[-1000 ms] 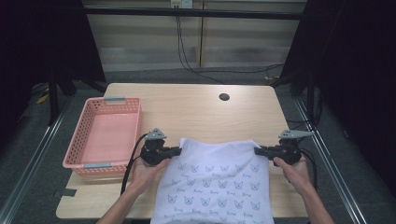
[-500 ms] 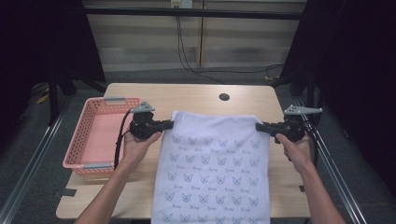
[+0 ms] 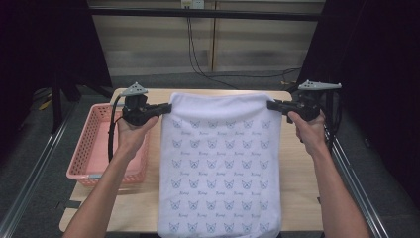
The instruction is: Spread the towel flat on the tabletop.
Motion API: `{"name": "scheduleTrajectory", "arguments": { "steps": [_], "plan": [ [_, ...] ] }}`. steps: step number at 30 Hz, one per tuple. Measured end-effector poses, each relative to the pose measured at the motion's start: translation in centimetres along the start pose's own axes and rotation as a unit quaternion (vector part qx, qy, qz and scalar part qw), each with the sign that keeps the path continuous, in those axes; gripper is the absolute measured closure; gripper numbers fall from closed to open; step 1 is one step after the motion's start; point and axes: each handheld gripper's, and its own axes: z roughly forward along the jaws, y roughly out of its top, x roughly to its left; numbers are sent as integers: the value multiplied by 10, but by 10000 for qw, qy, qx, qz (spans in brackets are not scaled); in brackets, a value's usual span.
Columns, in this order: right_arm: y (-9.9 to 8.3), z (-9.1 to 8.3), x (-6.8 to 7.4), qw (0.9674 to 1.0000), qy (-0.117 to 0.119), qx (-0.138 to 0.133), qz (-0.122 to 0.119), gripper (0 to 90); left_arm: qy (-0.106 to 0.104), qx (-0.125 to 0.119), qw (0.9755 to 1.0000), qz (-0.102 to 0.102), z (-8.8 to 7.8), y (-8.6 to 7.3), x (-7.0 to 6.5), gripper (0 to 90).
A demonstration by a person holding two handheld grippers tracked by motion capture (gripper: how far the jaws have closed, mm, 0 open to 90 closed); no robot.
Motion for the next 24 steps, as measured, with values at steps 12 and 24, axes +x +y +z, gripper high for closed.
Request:
{"name": "scheduleTrajectory", "arguments": {
  "steps": [12, 24],
  "plan": [
    [47, 11, -8, 9996, -242, -168, -3, 838, 95, -528, 9985, 44, -10, 44, 12, 874],
    [21, -17, 16, 9997, 86, -128, -173, 839, -95, -227, 9994, 249, -24, 14, -5, 873]
  ]
}}
